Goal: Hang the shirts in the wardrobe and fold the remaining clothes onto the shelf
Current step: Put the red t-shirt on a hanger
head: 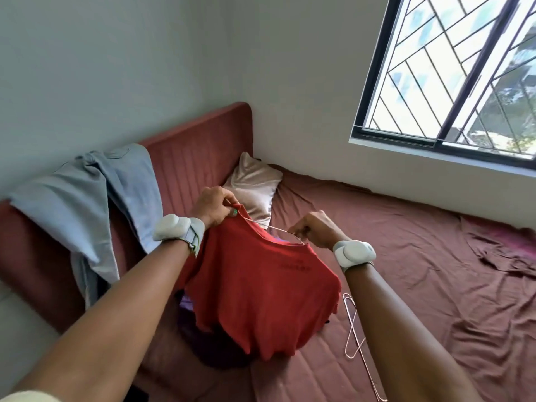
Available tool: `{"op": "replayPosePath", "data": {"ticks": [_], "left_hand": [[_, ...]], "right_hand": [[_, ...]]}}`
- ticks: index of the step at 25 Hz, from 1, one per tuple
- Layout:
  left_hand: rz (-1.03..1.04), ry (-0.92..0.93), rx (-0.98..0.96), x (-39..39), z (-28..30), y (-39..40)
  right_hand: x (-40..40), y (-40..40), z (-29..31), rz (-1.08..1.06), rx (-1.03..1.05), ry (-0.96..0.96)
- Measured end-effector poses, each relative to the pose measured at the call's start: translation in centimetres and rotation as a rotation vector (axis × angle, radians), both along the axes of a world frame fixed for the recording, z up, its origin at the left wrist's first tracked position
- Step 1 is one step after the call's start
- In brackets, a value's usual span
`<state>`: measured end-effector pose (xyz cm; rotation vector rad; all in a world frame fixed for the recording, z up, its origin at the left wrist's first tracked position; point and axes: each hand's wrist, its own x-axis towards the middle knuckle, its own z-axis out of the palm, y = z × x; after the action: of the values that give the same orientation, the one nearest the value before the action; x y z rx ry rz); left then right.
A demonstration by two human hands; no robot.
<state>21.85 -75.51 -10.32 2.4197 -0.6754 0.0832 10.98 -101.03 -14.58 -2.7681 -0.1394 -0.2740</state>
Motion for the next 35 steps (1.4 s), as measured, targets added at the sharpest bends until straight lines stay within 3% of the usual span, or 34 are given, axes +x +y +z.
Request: {"op": "replayPosePath", "data": {"ticks": [3, 6, 10, 14, 21, 25, 35], "left_hand": [[-0.026, -0.027, -0.024, 0.1, 0.1, -0.4], [-0.104, -0.057, -0.04, -0.2, 0.4, -1.6], [-0.191, -0.096, -0.043, -0.3, 0.3, -2.6], [-0.14, -0.152, -0.076, 0.2, 0.5, -2.3], [-0.004, -0.145, 0.014, 1.3, 1.0, -2.2], [-0.009, -0.101, 0.032, 1.8, 1.4, -1.8], [0.046, -0.264, 0.089, 1.8, 5.1, -2.2]], "right_hand": [[-0.5, 0.5, 2.0, -0.131, 0.28, -0.118], [0.5, 2.3, 4.3, -0.028, 0.318, -0.135], [1.9, 1.9, 6.6, -0.045, 0.343, -0.126], [1.7, 1.0, 8.6, -0.105, 0.57, -0.149], [2.5, 0.5, 12.1, -0.034, 0.32, -0.18], [3.1, 0.1, 13.8, 0.009, 0.31, -0.193], [6.2, 0.6, 16.3, 0.09, 0.206, -0.252]]}}
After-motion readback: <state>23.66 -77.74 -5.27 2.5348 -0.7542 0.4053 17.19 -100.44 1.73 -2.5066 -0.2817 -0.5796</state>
